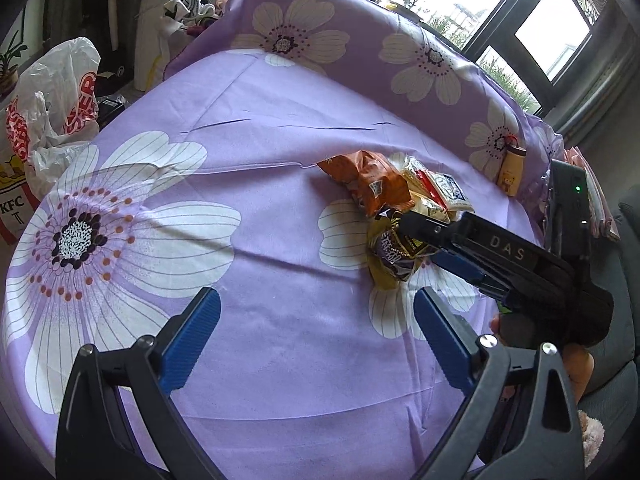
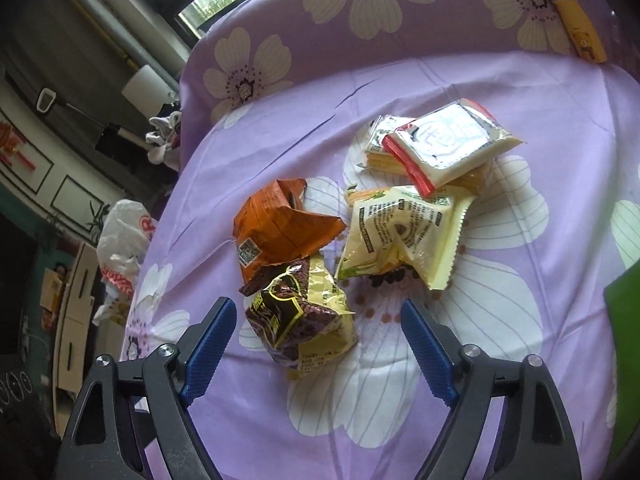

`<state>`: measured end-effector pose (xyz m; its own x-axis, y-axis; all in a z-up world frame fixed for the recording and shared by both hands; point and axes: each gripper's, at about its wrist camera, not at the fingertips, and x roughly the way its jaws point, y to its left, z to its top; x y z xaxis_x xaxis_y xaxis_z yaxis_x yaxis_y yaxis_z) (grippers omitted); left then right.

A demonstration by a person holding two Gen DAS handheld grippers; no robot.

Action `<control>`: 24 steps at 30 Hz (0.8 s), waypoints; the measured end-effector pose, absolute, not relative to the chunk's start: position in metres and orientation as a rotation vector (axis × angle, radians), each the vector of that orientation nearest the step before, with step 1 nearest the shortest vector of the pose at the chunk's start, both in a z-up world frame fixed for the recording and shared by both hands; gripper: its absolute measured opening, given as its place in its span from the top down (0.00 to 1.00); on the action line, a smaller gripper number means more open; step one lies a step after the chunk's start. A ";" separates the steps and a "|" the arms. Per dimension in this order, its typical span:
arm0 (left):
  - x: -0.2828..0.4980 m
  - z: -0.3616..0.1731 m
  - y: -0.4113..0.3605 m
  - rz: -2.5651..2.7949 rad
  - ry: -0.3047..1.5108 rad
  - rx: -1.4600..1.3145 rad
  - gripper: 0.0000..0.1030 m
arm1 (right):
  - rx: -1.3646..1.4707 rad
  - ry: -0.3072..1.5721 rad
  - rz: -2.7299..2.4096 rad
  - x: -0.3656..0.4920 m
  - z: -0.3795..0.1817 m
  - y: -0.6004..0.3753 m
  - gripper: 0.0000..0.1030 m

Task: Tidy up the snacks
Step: 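Close the right gripper on the gold-and-brown packet and lift it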

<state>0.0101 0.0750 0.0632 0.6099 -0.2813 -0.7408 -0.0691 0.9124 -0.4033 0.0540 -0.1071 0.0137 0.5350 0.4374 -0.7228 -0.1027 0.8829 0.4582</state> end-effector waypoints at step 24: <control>0.003 0.038 -0.002 -0.398 1.071 -0.312 0.06 | 0.581 1.048 0.507 -0.020 -0.004 -0.151 0.68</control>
<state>0.0034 -0.0023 0.0378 0.4199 -0.4599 -0.7824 0.1634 0.8863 -0.4332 -0.0203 -0.1505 -0.0035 0.4127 0.6396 -0.6485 -0.1122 0.7423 0.6606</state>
